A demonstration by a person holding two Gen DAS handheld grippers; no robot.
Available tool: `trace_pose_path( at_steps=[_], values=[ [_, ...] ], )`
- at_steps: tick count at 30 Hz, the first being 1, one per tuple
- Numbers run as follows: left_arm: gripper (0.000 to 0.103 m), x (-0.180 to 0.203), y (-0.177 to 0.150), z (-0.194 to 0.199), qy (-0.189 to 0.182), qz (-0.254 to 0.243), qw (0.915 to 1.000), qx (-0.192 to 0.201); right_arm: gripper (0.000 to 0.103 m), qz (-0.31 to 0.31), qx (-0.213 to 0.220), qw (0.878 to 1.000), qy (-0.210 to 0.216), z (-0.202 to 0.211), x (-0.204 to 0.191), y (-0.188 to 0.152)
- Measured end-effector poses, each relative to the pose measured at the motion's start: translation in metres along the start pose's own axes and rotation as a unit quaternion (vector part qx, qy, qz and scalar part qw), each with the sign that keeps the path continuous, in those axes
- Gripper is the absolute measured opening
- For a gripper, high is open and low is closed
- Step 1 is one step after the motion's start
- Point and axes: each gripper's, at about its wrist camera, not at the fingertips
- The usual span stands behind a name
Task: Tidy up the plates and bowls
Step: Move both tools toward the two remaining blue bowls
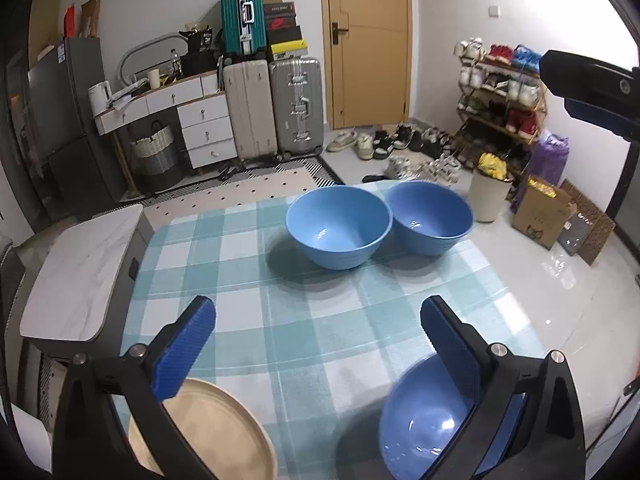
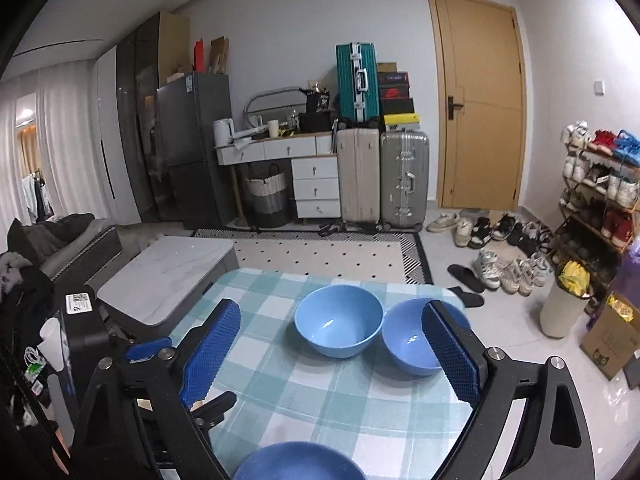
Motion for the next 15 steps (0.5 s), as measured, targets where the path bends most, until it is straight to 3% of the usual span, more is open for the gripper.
trace_pose_path(
  at_steps=[6, 10, 15],
  values=[
    [0.103, -0.013, 0.011, -0.029, 0.003, 0.019, 0.9996, -0.02, 0.094, 0.007, -0.029, 1.0, 0.005, -0.051, 0.01, 0.011],
    [0.103, -0.016, 0.019, -0.051, 0.046, 0.001, 0.9981, -0.041, 0.094, 0.015, -0.057, 0.998, 0.003, -0.085, 0.014, 0.017],
    [0.103, -0.036, 0.031, -0.085, 0.015, 0.036, 0.9959, -0.081, 0.094, 0.028, -0.071, 0.997, 0.006, -0.12, 0.018, 0.029]
  ],
)
Point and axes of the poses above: each gripper's, at about its wrist camera, not at the fingertips, and z roughly against the way its jaws point, x to its right, y to its top
